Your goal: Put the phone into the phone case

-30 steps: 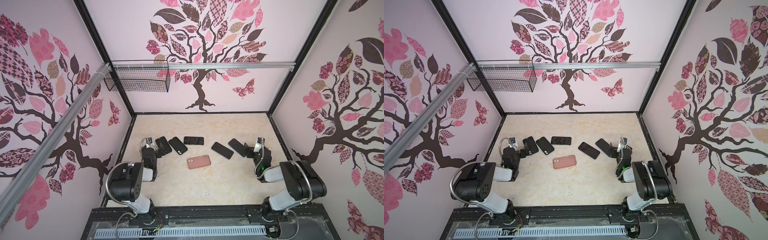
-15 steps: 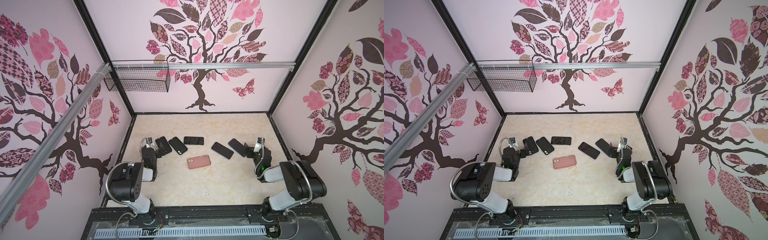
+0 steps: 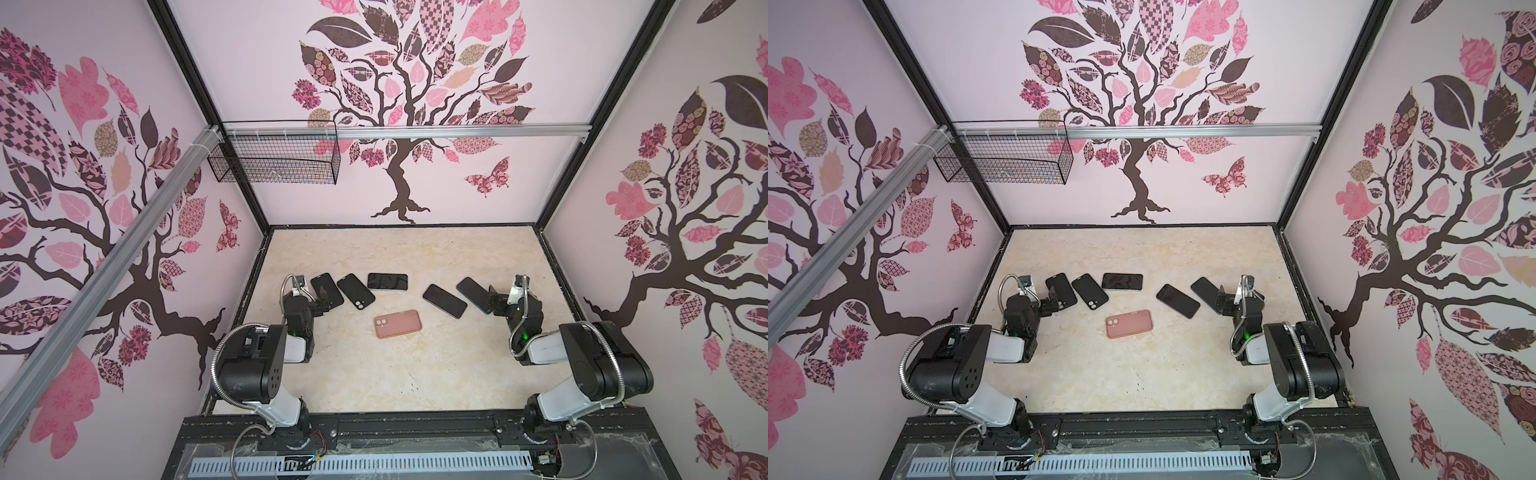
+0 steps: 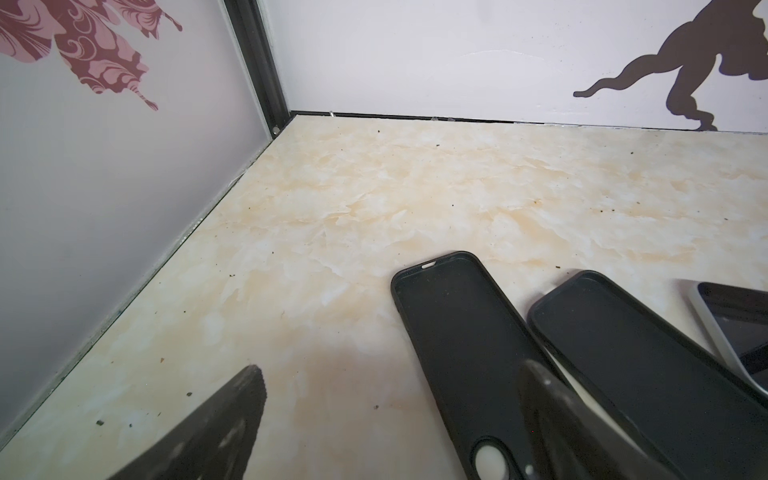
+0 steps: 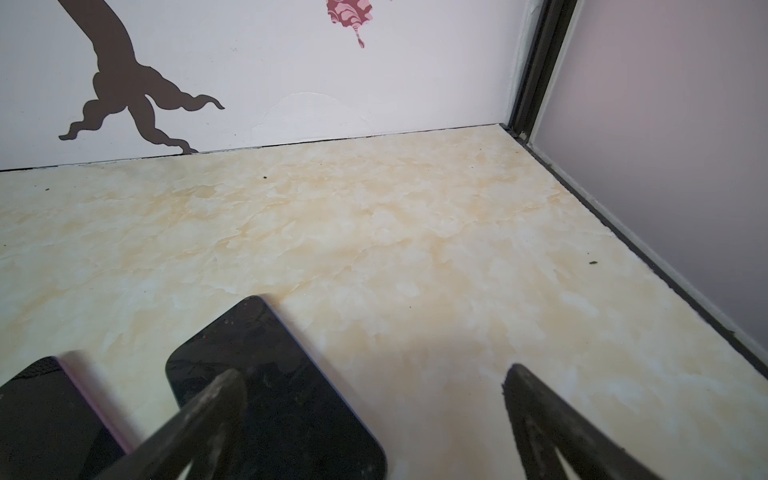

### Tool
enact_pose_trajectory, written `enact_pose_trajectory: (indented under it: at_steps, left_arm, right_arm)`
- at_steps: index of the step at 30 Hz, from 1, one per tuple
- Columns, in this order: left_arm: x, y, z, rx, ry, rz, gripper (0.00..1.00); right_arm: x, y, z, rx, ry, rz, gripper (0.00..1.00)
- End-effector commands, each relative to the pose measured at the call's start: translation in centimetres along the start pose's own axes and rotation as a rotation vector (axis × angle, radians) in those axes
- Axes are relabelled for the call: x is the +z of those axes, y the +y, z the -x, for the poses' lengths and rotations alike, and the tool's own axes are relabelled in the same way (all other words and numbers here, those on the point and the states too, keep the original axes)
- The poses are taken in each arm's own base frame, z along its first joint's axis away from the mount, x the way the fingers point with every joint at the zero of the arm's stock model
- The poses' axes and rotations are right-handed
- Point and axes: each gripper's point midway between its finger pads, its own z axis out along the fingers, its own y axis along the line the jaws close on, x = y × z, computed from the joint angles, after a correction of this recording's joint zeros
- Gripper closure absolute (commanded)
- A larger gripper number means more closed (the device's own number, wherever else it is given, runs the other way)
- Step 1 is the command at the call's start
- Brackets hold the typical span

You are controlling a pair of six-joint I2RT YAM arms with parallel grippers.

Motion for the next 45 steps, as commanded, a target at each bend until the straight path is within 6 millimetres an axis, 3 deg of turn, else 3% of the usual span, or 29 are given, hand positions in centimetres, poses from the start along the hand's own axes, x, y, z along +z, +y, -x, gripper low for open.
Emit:
enact_pose_trajectory:
  at_steps: [1,16,23,27,34,38,40,45]
  left_arm:
    - [0.4,-0.1,1.9,-0.009,-0.048,-0.005,0.03]
    - [0.3,0.4,2.1,-0.018,-0.055,0.022,0.03]
    - [-0.9,2.1,4.5,-0.047,-0.025,0.122,0.03]
    - [-2.1,2.4,6.6,-0.062,-0.032,0.159,0.03]
    - [-4.6,-0.6,10.4,-0.027,-0.011,0.155,0.03]
    - [-6.3,-1.5,10.5,-0.075,0.08,0.128,0.03]
    - [-7.0,-1.9,10.4,-0.12,0.131,0.1,0.03]
    - [-9.5,-5.3,11.9,-0.27,0.179,-0.126,0.03]
  right_arm:
    - [0.3,0.3,1.3,0.01,-0.04,0.011,0.0]
    - [0.2,0.3,1.4,0.008,-0.045,0.012,0.0]
    - [0.2,0.4,1.4,0.006,-0.045,0.014,0.0]
    - [0.5,0.6,3.0,-0.007,-0.019,0.004,0.0]
    - [-0.8,0.7,6.6,0.053,0.034,-0.009,0.0]
    - [-2.0,1.3,7.1,0.101,0.143,0.012,0.0]
    - [-2.7,2.1,7.3,0.118,0.173,0.053,0.0]
    - [-4.2,5.1,7.2,0.108,0.246,0.213,0.0]
